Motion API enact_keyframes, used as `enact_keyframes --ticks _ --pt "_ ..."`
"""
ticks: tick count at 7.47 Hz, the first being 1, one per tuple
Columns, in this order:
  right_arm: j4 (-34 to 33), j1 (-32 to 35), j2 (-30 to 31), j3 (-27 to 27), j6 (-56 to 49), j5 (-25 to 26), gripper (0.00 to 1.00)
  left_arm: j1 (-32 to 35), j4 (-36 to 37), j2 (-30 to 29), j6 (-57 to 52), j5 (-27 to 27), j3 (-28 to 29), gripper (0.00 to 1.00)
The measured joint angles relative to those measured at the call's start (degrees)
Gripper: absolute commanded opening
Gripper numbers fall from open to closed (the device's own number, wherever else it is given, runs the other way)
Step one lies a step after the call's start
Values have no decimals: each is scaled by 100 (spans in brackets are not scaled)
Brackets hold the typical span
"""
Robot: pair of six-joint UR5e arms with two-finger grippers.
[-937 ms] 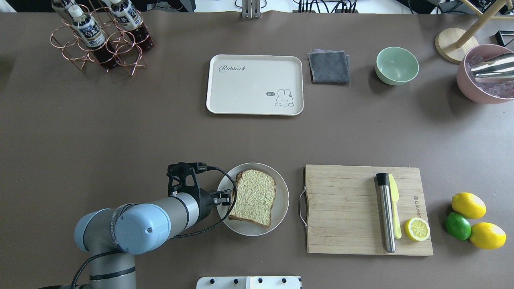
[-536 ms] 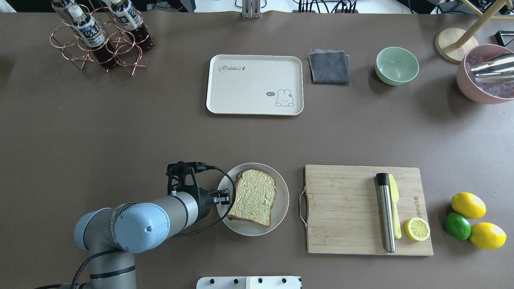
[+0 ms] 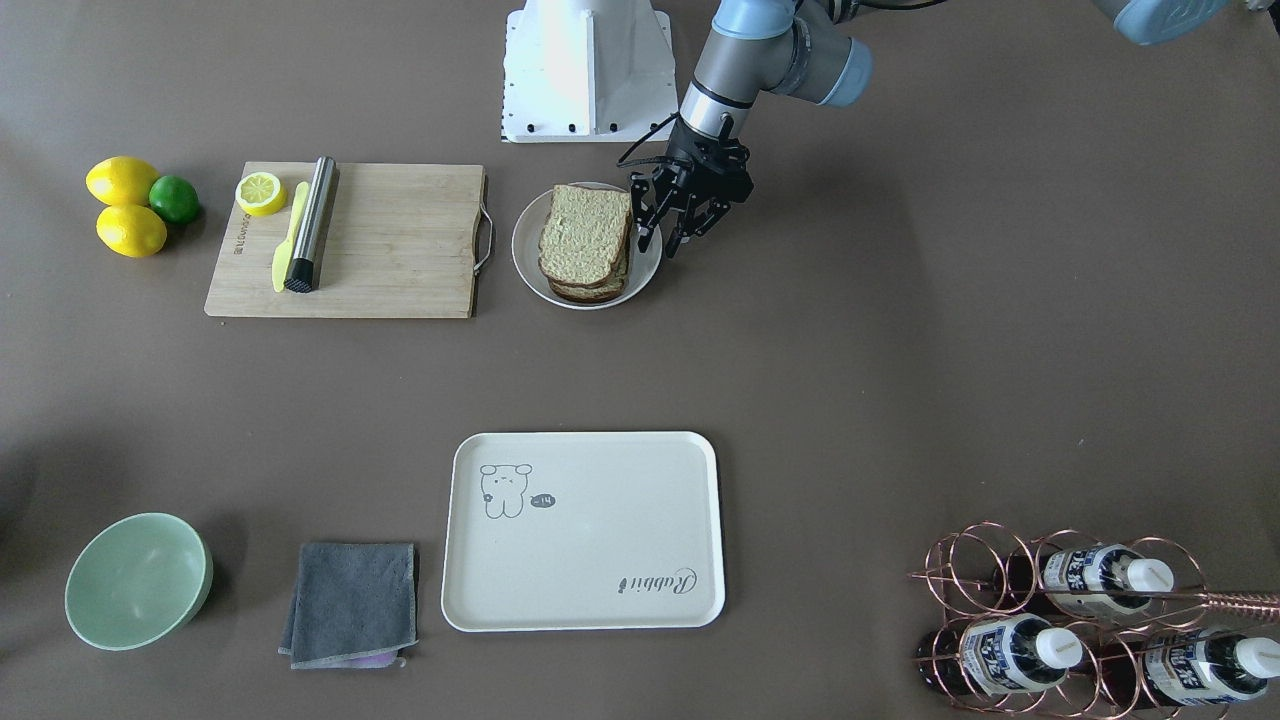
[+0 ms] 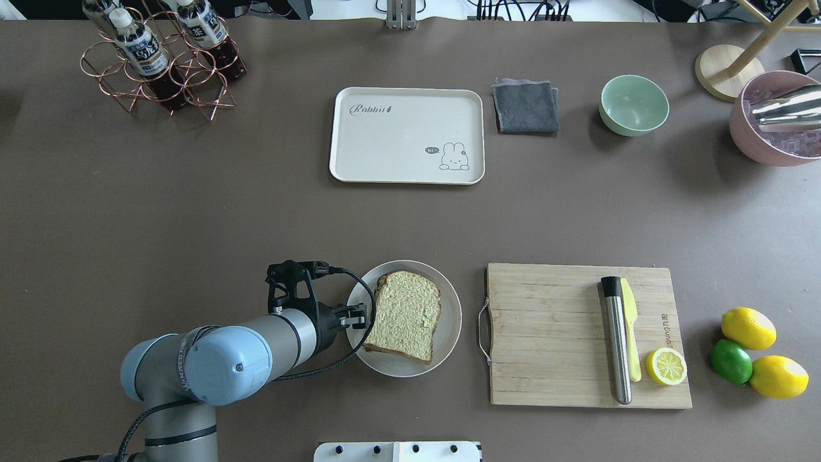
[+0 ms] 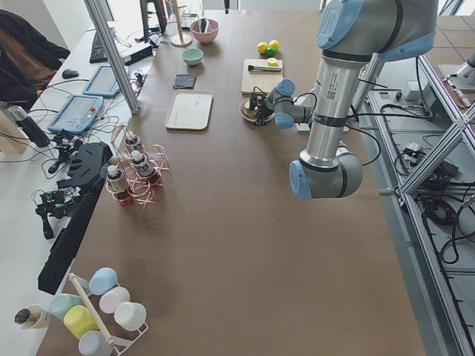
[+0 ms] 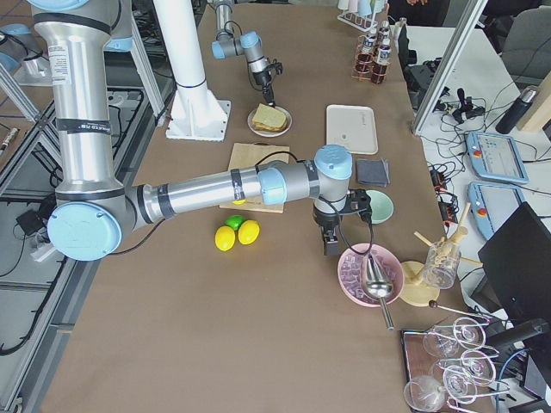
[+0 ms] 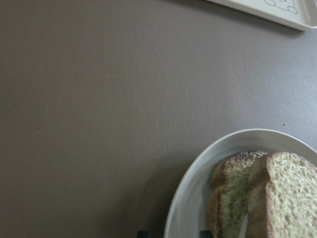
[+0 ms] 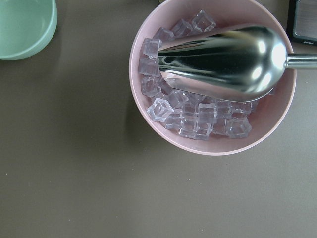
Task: Make sandwich and place on tray
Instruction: 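Grasp the rim of the white plate with the left gripper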
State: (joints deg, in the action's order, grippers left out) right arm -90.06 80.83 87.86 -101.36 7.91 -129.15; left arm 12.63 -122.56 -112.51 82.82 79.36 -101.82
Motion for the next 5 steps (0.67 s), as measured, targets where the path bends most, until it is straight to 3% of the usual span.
enact_keyframes --ticks 3,5 --pt "-3 2 -19 -7 0 4 99 -28 -29 1 5 0 49 38" --pt "-3 3 -16 -13 5 4 99 -33 -46 1 6 0 65 24"
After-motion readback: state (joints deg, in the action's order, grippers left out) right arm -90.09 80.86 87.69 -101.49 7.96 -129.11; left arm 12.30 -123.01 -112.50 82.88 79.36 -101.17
